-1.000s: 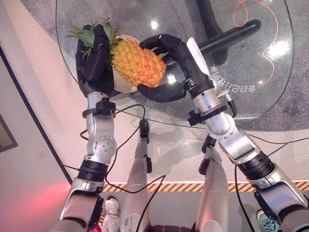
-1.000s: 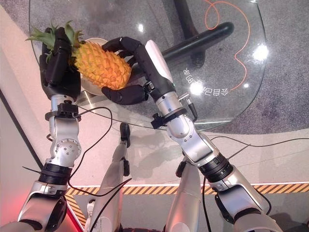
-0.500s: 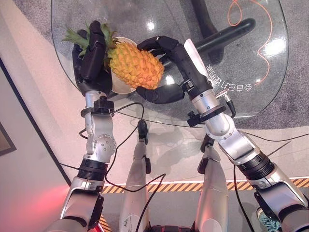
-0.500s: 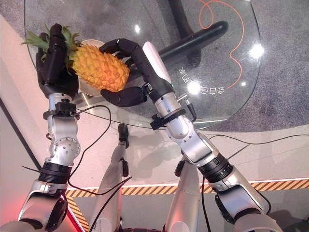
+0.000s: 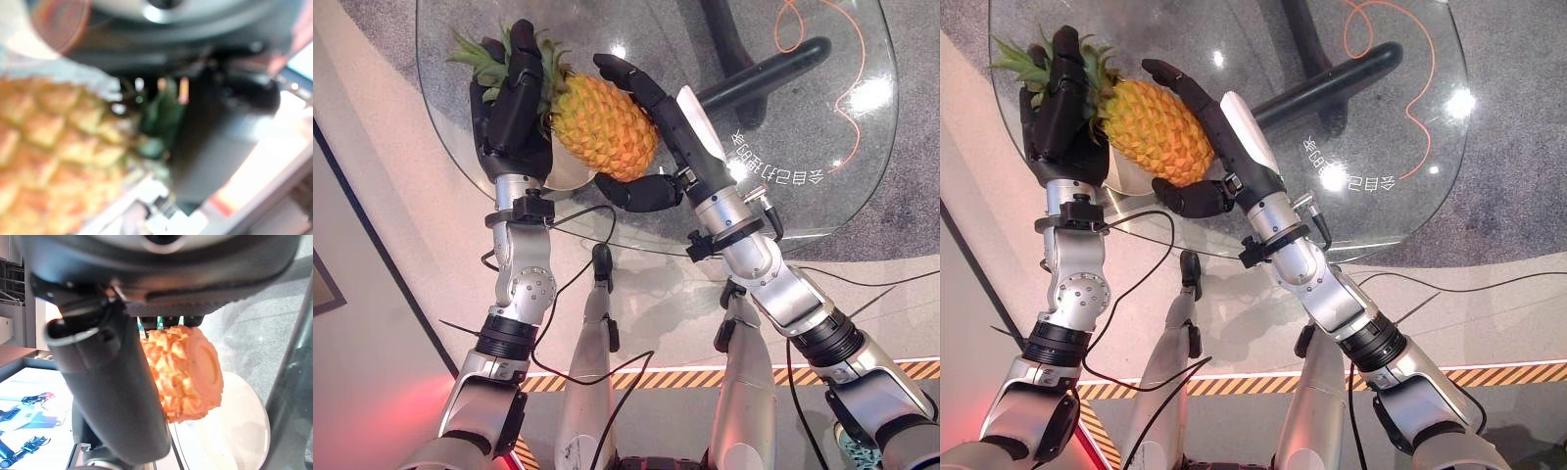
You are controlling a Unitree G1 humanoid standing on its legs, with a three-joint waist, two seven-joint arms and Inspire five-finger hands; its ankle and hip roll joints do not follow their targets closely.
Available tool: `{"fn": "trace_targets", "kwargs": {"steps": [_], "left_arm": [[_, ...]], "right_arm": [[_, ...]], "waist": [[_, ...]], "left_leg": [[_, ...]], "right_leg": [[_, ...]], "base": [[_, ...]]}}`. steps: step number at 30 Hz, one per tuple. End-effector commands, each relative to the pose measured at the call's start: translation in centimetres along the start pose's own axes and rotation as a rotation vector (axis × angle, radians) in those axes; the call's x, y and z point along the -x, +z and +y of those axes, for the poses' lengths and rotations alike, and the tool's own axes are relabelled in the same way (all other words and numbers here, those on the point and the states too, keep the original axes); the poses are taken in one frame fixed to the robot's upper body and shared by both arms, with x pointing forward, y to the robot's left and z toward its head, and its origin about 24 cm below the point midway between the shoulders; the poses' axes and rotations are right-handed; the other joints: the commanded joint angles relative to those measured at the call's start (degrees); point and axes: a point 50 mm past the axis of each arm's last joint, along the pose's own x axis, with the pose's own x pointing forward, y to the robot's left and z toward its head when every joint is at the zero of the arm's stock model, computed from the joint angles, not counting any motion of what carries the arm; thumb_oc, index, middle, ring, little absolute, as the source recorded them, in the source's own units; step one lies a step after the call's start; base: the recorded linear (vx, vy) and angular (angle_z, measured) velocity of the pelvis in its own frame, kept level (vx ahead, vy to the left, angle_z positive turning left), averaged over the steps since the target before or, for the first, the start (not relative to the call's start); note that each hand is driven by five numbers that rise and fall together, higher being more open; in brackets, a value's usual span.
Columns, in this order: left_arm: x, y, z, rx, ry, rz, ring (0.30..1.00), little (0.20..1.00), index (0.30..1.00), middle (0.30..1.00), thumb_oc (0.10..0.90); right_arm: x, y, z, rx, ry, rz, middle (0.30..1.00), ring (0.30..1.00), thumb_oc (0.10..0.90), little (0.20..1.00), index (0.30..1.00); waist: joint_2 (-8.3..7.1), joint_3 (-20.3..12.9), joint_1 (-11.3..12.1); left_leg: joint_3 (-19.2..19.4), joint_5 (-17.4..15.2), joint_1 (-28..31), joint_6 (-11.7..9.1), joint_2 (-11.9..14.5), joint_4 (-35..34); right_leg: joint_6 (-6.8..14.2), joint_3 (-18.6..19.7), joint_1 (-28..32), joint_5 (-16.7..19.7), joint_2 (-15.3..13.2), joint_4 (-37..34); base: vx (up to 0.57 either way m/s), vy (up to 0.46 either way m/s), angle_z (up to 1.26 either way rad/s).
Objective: Pick up the fruit to the plate
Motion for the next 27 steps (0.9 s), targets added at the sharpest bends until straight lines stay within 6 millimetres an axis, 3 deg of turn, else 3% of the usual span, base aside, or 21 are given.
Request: {"fn": "trace_targets", "kwargs": {"steps": [1, 11, 27], "left_arm": [[-1.6, 2.6, -7.0, 0.050, -0.354, -0.195, 0.300, 0.200, 0.300, 0.300, 0.100], [-1.6, 2.9, -6.8, 0.019, -0.316, -0.233, 0.300, 0.200, 0.300, 0.300, 0.100], [-1.8, 4.5, -7.3, -0.241, -0.282, -0.366, 0.300, 0.200, 0.300, 0.300, 0.100]], "right_arm": [[-2.6, 7.9, -1.3, -0.089, -0.079, -0.403, 0.900, 0.900, 0.800, 0.900, 0.900], [-2.5, 7.8, -1.3, -0.090, -0.086, -0.399, 0.900, 0.900, 0.800, 0.900, 0.900], [-2.6, 7.8, -1.9, -0.088, -0.109, -0.396, 0.900, 0.900, 0.800, 0.900, 0.900]], "waist": [[0.01, -1.2, 1.0], [0.13, -1.2, 1.1], [-0.12, -1.2, 1.2]], "left_leg": [[0.4, -1.5, 2.3, 0.4, 1.1, 0.7], [0.5, -1.9, 3.1, 0.3, 1.1, 0.5], [0.4, -1.9, 3.0, 0.2, 1.3, 0.6]], "right_leg": [[0.6, -0.3, 1.9, 5.2, 0.3, -5.4], [0.7, -0.3, 2.5, 4.7, 0.2, -5.3], [0.6, -0.3, 2.5, 4.5, 0.4, -5.1]], "base": [[0.00, 0.000, 0.00], [0.00, 0.000, 0.00], [0.00, 0.000, 0.00]]}}
